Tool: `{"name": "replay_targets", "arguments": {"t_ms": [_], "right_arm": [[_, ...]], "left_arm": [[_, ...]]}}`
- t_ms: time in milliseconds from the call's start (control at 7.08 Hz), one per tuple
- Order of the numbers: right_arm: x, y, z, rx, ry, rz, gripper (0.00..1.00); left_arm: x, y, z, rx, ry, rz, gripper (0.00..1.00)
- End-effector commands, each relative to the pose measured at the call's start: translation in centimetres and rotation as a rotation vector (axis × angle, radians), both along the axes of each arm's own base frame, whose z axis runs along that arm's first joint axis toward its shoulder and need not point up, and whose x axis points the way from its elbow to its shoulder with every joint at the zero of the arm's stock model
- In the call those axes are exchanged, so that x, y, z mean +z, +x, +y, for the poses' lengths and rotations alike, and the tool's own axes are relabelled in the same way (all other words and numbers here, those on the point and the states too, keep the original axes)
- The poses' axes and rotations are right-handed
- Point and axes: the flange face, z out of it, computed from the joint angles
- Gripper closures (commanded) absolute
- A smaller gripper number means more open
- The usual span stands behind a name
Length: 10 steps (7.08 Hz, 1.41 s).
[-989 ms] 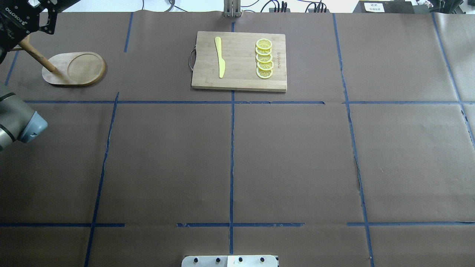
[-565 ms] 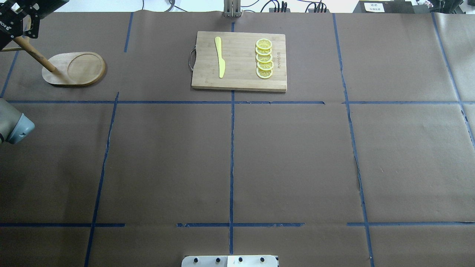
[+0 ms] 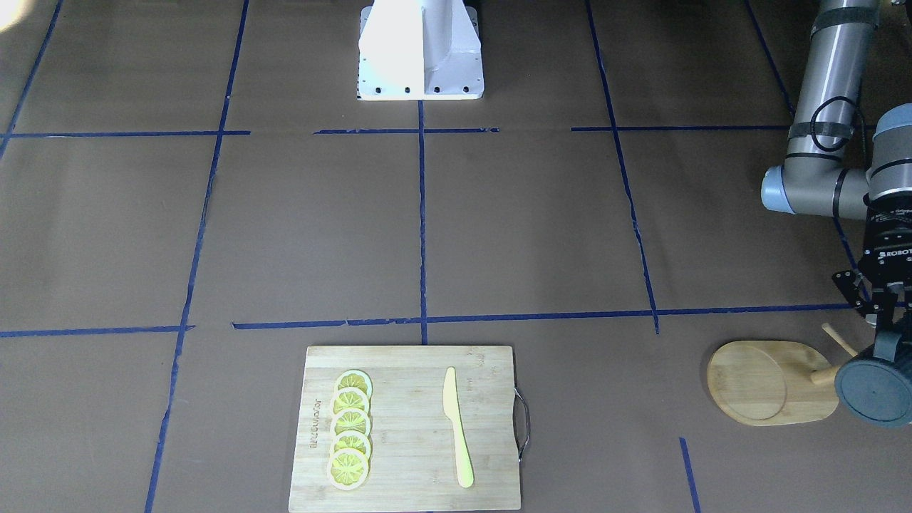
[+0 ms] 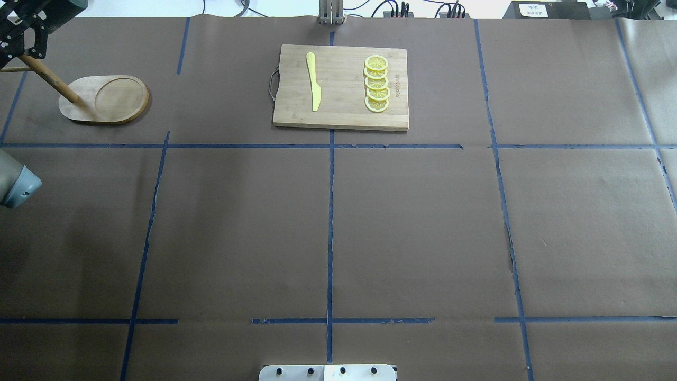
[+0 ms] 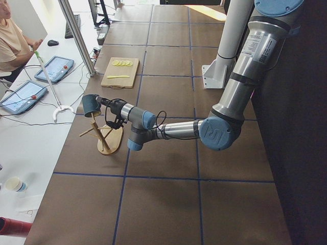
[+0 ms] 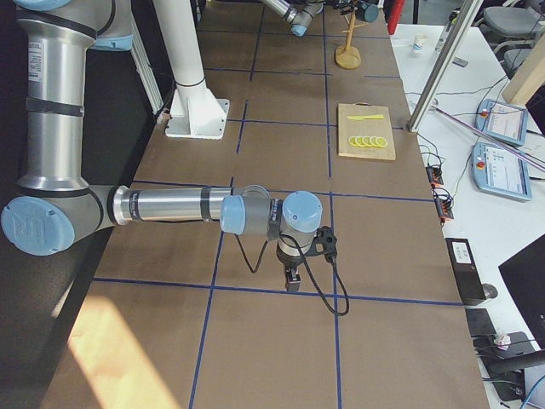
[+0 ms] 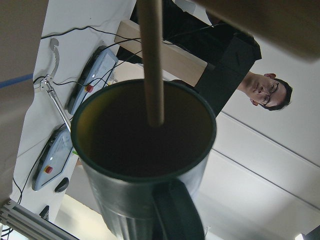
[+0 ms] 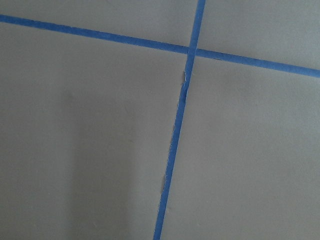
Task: Hang cup on storage rack
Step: 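Hook the mug handle onto a rack peg with the left gripper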
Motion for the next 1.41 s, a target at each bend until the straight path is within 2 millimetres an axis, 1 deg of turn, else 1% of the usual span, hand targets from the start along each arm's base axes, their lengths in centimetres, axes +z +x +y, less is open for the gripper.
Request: {"name": "replay_targets", "arguments": {"t_ms": [0, 141, 283, 565, 707, 848, 989, 1272], "right_arm": [[0.0, 0.0, 0.0, 0.0, 0.002, 0.001, 0.0], [0.0, 0.0, 0.0, 0.0, 0.002, 0.001, 0.0], [0.0, 0.0, 0.0, 0.0, 0.002, 0.0, 0.0], [-0.1, -0.1, 0.0, -0.001, 0.003, 0.0, 0.0], [-0.1, 0.0, 0.0, 0.0, 0.003, 0.001, 0.0], [0.0, 0.0, 0.1, 0.0, 0.0, 0.002, 0.0], [0.0, 0.0, 0.0, 0.0, 0.002, 0.001, 0.0], [0.0, 0.0, 0.1, 0.0, 0.0, 0.002, 0.0]], "left_arm": [[2.9, -0.6, 0.7, -0.003, -0.019, -0.007, 1.0], [4.3, -1.1, 1.8, 0.0, -0.017, -0.004, 1.0], [4.8, -1.4, 2.4, 0.0, -0.012, -0.001, 1.0], [5.0, -1.4, 2.6, 0.0, -0.012, -0.001, 0.97], [5.2, -1.4, 2.7, 0.003, -0.015, -0.003, 0.8], [5.5, -1.3, 2.9, 0.006, -0.018, -0.008, 0.24], [5.5, -1.3, 2.9, 0.005, -0.018, -0.01, 0.0], [5.3, -1.3, 2.9, 0.007, -0.014, -0.008, 0.0]]}}
